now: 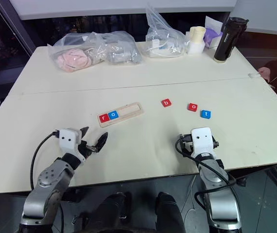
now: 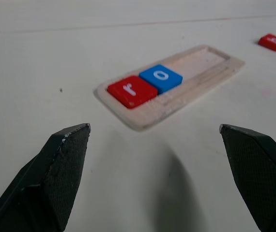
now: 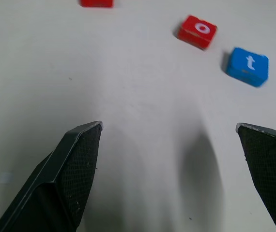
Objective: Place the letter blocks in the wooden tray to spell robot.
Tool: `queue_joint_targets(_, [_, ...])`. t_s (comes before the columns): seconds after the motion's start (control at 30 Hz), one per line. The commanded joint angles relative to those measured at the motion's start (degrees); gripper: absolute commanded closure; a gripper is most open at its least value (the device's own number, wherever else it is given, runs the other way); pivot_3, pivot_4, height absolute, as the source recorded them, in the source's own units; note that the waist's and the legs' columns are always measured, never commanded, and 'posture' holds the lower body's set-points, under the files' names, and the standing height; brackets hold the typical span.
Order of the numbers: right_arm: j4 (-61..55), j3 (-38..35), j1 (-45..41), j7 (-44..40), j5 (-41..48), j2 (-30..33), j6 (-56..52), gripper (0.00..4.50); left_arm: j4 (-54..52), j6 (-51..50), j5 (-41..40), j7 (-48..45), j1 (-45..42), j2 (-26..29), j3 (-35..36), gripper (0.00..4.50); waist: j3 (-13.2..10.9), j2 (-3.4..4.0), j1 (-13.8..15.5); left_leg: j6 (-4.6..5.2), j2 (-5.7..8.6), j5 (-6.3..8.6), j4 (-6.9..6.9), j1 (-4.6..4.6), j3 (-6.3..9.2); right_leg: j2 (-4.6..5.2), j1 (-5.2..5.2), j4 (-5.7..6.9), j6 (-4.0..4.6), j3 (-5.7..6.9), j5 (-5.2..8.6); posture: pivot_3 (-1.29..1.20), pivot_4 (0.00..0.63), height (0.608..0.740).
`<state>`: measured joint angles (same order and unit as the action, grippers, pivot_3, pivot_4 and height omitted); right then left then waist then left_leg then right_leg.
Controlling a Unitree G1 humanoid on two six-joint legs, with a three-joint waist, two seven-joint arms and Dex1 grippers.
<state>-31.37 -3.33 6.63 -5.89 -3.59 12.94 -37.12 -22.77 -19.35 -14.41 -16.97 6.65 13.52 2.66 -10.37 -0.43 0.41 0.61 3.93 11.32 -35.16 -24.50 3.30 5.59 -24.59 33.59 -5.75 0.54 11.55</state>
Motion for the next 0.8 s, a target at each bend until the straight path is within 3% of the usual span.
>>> queue_joint_targets(0.03, [-3.67,-0.36,0.16,-0.54,0.0,0.76,-0.1,0.01,-1.98,1.03,-0.97,-1.82,0.53,1.23,0.72,0.0,0.0,0.0,0.06,0.0,0.0,0.0,0.0,0.0,0.0,0.0,0.0,0.0,0.0,0.0,0.0,0.0,0.15,0.738])
queue_joint_targets(0.8, [-1.4,0.61,-2.68,-6.19,1.06,4.33,3.89,0.01,0.97,1.2,-5.72,-11.89,-2.2,5.97,0.44,0.0,-0.01,0.01,0.23,0.0,0.01,0.0,0.01,0.0,-0.01,0.0,0.0,-0.04,0.01,0.01,-0.01,0.0,0.15,0.738])
